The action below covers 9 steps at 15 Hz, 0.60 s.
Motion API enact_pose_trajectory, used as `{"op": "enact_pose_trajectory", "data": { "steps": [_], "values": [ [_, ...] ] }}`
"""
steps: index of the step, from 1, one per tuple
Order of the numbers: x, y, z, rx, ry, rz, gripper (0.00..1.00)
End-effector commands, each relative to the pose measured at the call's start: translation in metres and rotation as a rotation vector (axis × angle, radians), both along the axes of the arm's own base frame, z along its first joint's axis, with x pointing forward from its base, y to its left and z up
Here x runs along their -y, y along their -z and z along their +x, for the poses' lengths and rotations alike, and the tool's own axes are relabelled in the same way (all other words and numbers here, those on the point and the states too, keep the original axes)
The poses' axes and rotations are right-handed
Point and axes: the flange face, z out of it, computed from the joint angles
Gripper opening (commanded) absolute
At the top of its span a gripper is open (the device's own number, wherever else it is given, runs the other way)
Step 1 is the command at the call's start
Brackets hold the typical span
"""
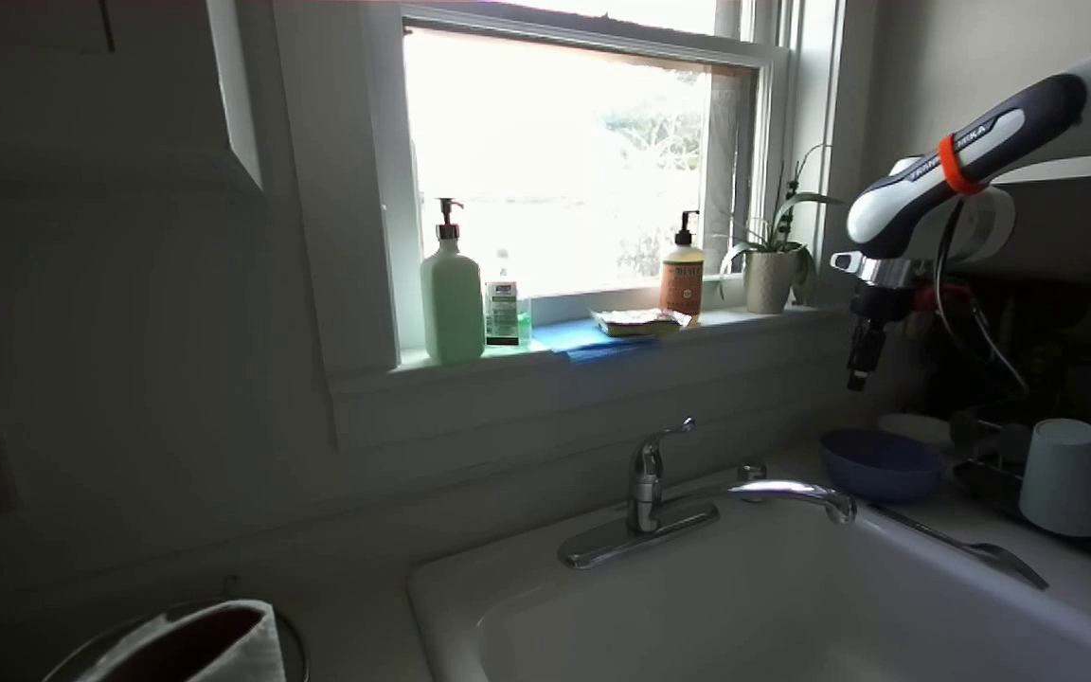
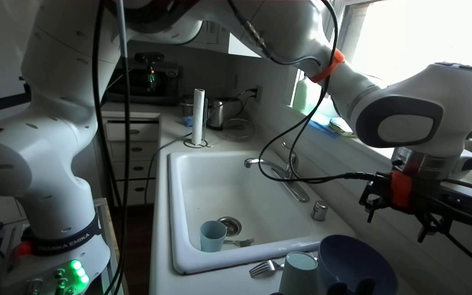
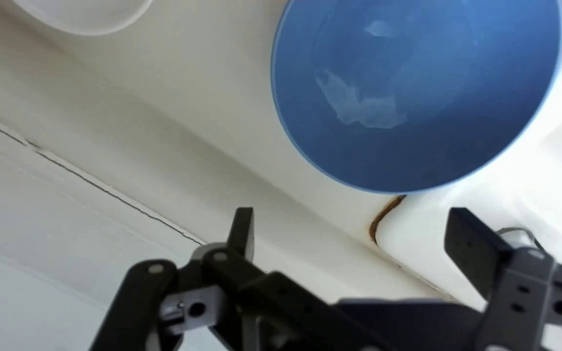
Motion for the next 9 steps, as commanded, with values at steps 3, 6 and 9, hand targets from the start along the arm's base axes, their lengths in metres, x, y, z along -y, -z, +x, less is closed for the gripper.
{"op": "enact_pose_trajectory", "data": {
  "steps": [3,6,9],
  "values": [
    [-0.027,-0.024,-0.041,0.010,0.142,0.085,1.00],
    [-0.041,-0.037,-0.063,0.044,0.146,0.068,1.00],
    [-0.052,-0.052,-0.082,0.095,0.133,0.040,1.00]
  ]
}}
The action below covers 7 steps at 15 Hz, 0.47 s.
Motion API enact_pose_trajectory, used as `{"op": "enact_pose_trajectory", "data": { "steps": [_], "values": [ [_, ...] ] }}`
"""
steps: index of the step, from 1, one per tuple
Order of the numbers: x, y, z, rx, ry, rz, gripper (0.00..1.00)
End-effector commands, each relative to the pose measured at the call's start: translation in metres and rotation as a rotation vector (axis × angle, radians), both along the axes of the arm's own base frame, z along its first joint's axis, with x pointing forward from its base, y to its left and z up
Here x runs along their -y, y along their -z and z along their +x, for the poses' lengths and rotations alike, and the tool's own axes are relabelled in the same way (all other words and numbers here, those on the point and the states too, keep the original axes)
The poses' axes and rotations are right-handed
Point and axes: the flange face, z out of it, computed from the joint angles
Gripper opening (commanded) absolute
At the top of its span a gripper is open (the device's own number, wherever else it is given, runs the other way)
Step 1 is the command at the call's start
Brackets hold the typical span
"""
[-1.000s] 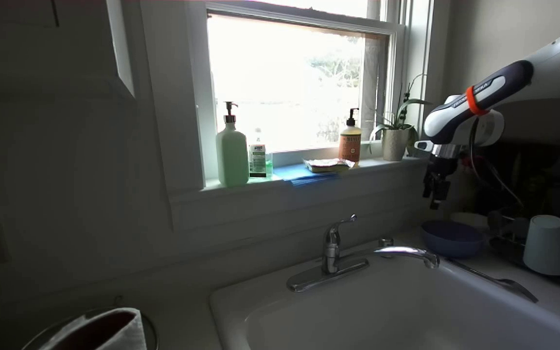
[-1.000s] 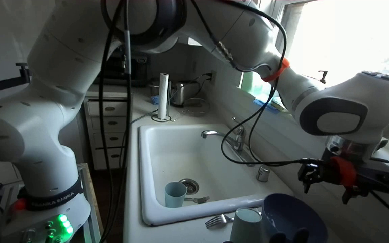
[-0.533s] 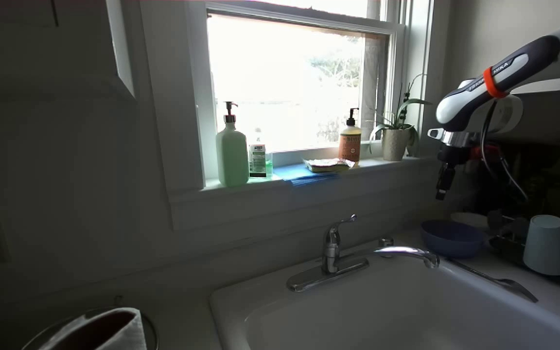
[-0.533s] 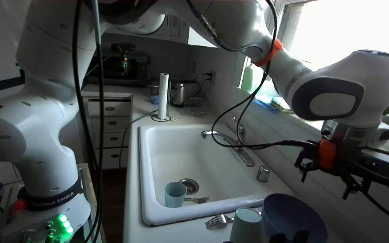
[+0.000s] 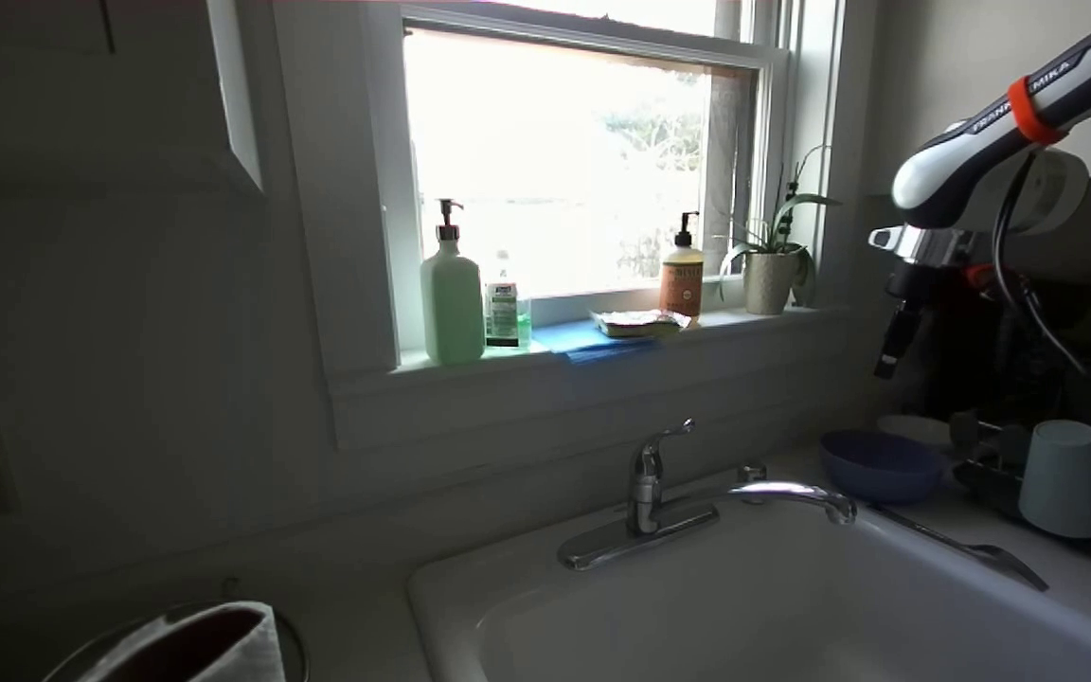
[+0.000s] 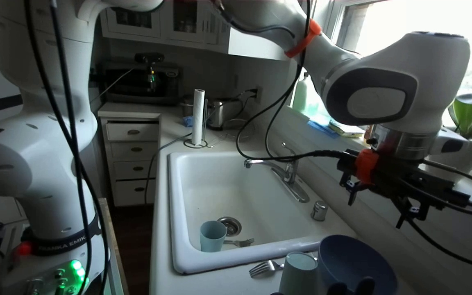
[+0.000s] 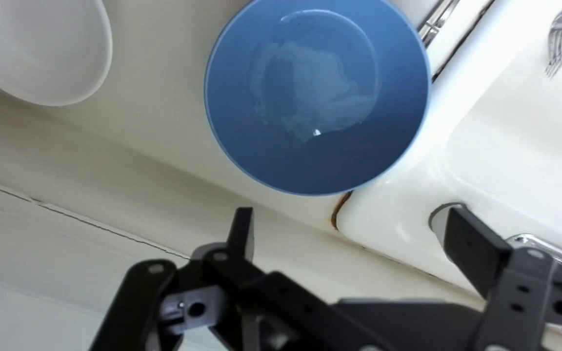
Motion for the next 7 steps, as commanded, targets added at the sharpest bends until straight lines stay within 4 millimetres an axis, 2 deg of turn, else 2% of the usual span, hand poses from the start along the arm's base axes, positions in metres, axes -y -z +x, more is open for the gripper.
{"op": "enact_pose_trajectory", "data": {
  "steps": [1,2,3,7],
  "values": [
    [-0.024,-0.021,-0.033,0.069,0.006,-0.022,1.00],
    [-0.028,-0.025,-0.037,0.093,-0.002,-0.034,1.00],
    [-0.013,-0.018,-0.018,0.048,0.004,-0.024,1.00],
    [-0.024,-0.026,-0.031,0.072,0.003,-0.032,1.00]
  ]
}}
